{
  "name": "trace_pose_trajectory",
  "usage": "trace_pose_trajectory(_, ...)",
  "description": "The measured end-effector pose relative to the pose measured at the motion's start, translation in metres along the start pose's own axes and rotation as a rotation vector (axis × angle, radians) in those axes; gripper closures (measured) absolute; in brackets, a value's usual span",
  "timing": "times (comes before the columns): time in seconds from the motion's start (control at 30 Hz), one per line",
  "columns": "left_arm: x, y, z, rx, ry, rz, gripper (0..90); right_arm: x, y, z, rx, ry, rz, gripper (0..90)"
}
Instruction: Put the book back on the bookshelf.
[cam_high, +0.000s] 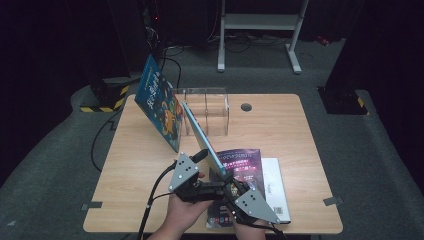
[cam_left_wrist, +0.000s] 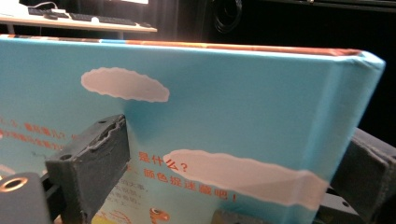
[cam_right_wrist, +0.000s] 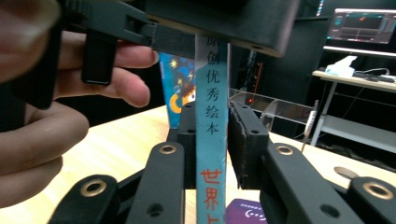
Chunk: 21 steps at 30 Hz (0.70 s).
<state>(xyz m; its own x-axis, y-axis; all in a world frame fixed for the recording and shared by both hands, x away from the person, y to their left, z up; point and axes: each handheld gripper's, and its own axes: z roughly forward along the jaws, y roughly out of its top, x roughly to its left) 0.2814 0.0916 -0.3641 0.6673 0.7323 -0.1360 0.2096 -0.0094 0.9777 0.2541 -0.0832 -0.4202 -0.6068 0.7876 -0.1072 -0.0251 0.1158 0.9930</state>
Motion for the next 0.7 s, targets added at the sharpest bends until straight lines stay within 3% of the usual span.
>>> trace_pose_trajectory(0.1, 0.005, -0.003, -0.001, 0.010, -0.008, -0.017, 6.2, 0.005, -0.002, 0.002, 0.008, 0.028, -0.010, 70.5)
trace_pose_trajectory(0.7, 0.023, -0.009, -0.014, 0.019, 0.017, 0.015, 7.2, 0.022, -0.006, 0.023, 0.068, 0.098, 0.026, 63.5)
